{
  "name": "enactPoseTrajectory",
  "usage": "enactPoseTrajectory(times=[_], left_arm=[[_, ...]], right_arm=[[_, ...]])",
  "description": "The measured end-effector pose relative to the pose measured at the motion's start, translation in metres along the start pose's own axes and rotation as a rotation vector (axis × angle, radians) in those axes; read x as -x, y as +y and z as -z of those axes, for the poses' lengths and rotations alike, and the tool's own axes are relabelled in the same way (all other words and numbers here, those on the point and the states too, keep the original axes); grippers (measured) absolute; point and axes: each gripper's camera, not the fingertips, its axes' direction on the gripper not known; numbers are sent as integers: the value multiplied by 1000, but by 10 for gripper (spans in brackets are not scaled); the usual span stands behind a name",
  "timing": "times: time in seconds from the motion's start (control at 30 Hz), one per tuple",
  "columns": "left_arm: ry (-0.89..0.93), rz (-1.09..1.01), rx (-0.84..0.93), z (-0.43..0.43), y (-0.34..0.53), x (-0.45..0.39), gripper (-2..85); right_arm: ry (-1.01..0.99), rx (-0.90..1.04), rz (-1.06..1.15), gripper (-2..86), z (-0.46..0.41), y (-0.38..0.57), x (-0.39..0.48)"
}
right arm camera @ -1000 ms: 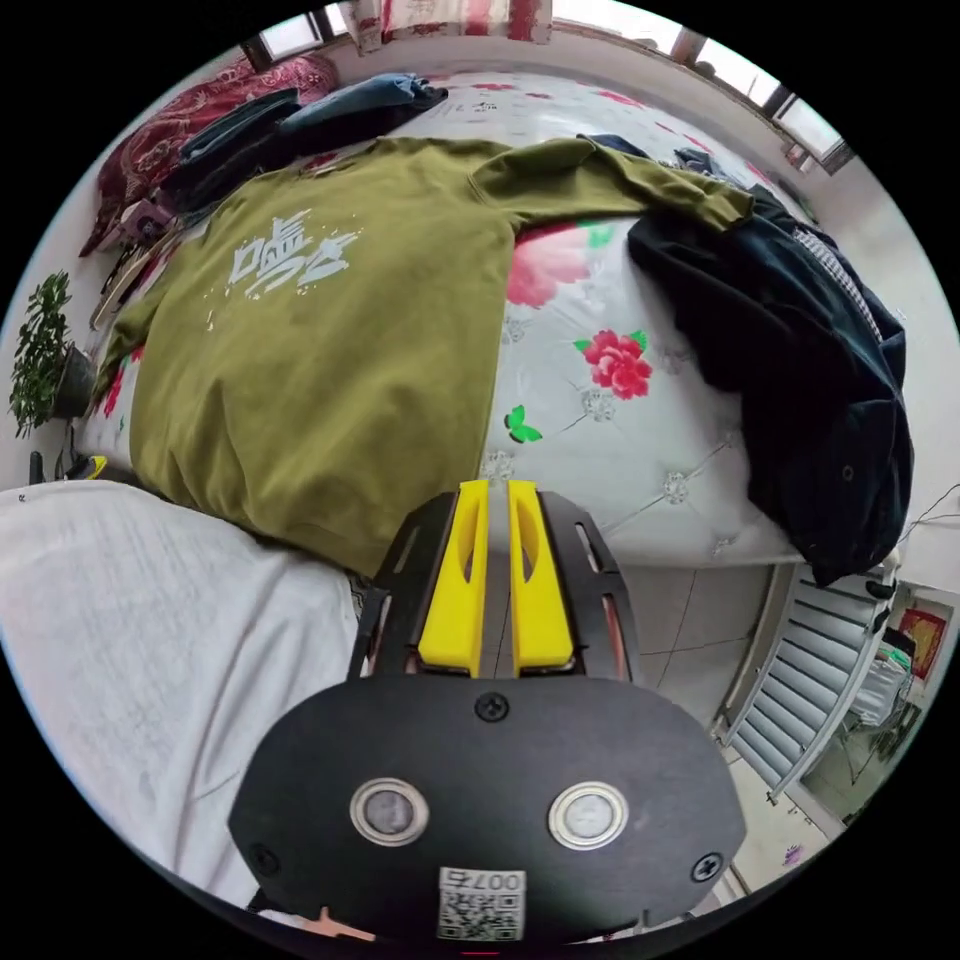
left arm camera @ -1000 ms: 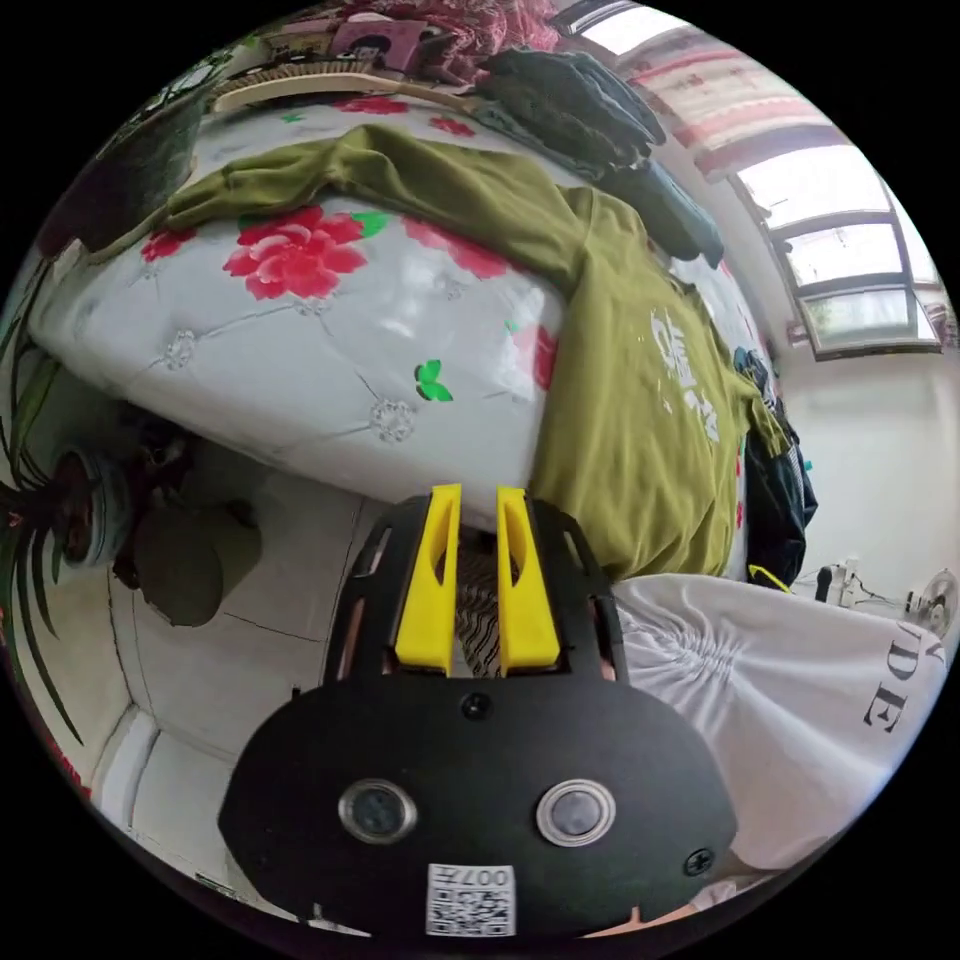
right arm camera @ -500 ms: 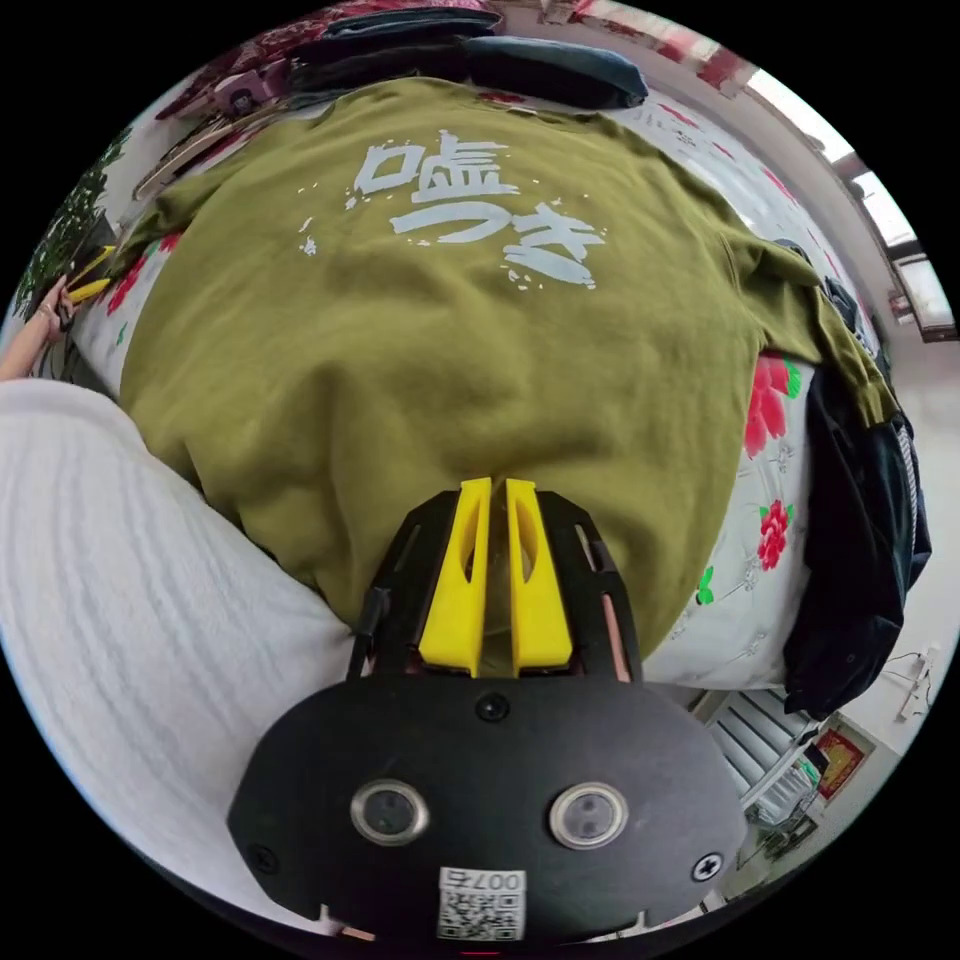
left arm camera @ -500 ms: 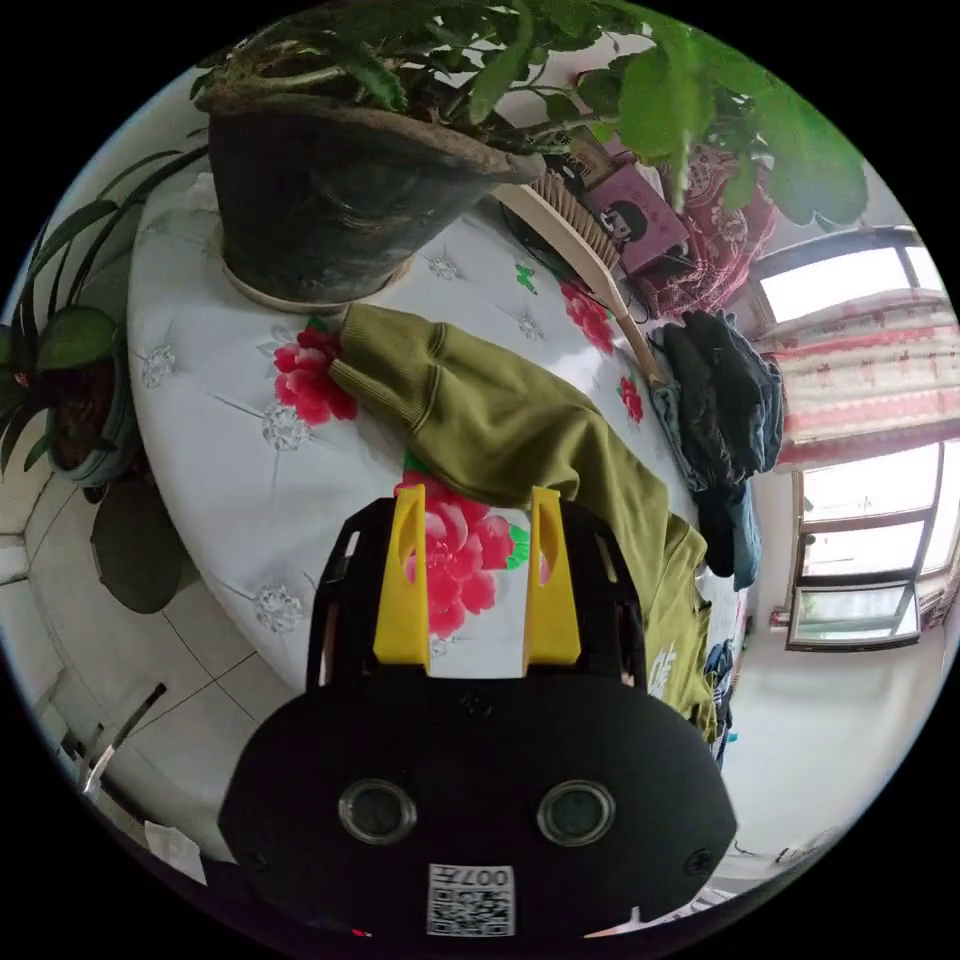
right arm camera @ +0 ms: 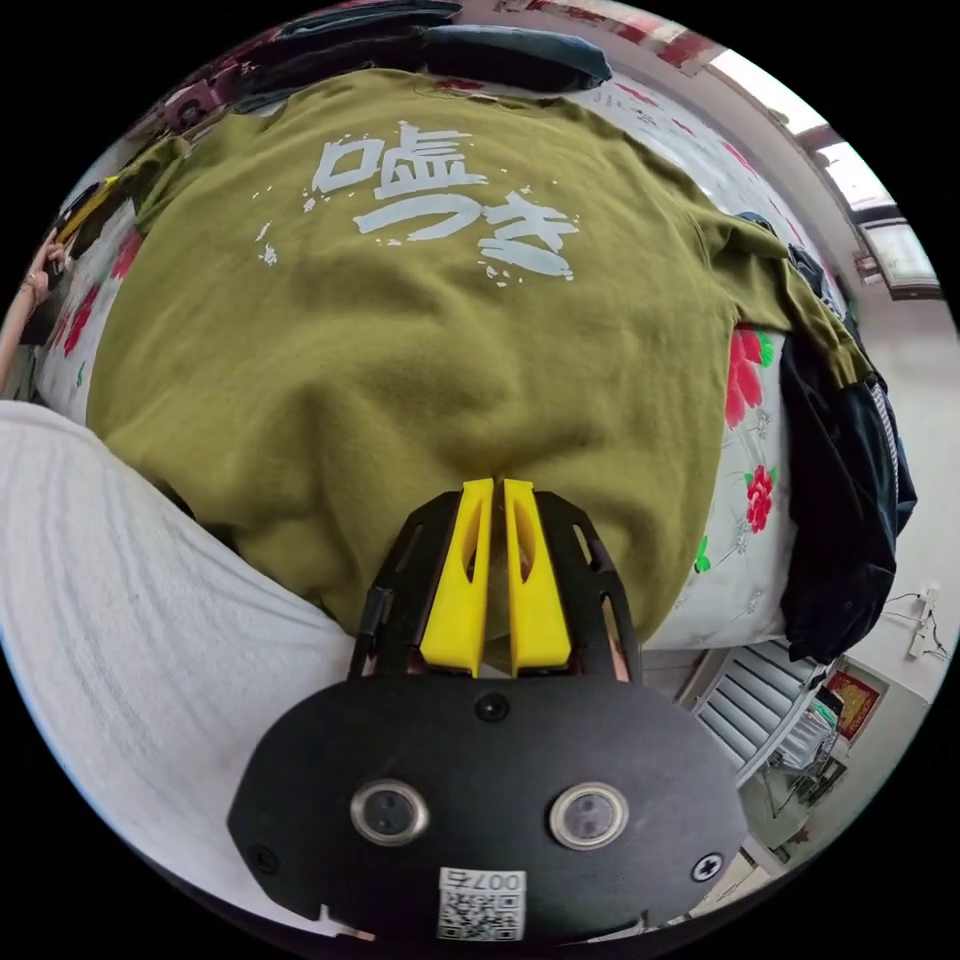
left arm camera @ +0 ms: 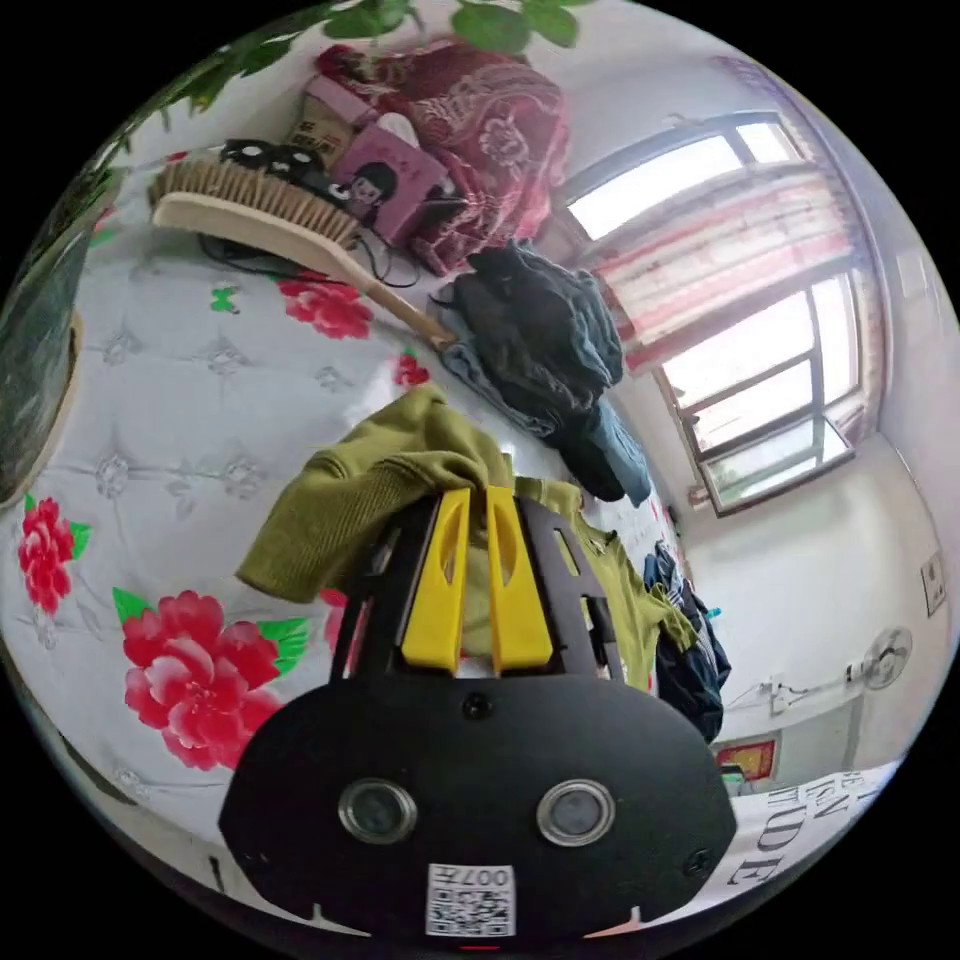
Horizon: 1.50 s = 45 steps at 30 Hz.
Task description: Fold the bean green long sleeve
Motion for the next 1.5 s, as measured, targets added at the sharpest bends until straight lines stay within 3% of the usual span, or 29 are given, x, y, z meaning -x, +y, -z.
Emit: enactPoseTrajectory(times=[0.17, 0.3, 0.4, 0.47, 0.57, 0.77, 0.83, 0.93, 1.03, 1.1, 1.27, 1.5], left_arm=[[50, -233, -116, 11, -8, -103, 9], [-44, 12, -360, 69, -29, -68, 3], [-81, 240, -424, 101, -26, -25, 1], [-97, 246, -452, 115, -18, -24, 0], [-77, 80, -460, 118, 0, -71, 0], [85, -717, -214, 43, 105, -307, 31], [247, -1030, 20, -16, 195, -385, 69], [225, -1202, 329, -111, 315, -419, 83], [116, -1178, 593, -182, 401, -399, 77], [48, -1159, 653, -199, 429, -378, 72], [-185, -1064, 670, -215, 428, -326, 63], [-384, -876, 597, -275, 382, -303, 60]], right_arm=[[-46, 1, 2, 0, 1, 4, -13], [-106, -20, -47, 0, 2, 11, -29], [-132, -70, -83, 0, 2, 22, -38], [-136, -91, -86, 0, 1, 27, -42], [-172, -77, -120, -1, 2, 29, -56], [-374, -143, -191, -2, 20, 48, -109], [-422, -204, -243, -2, 28, 67, -129], [-423, -271, -340, -1, 32, 95, -153], [-423, -313, -407, 0, 37, 123, -174], [-401, -336, -435, 4, 40, 136, -185], [-429, -417, -429, 19, 48, 138, -210], [-411, -423, -264, 32, 53, 50, -205]])
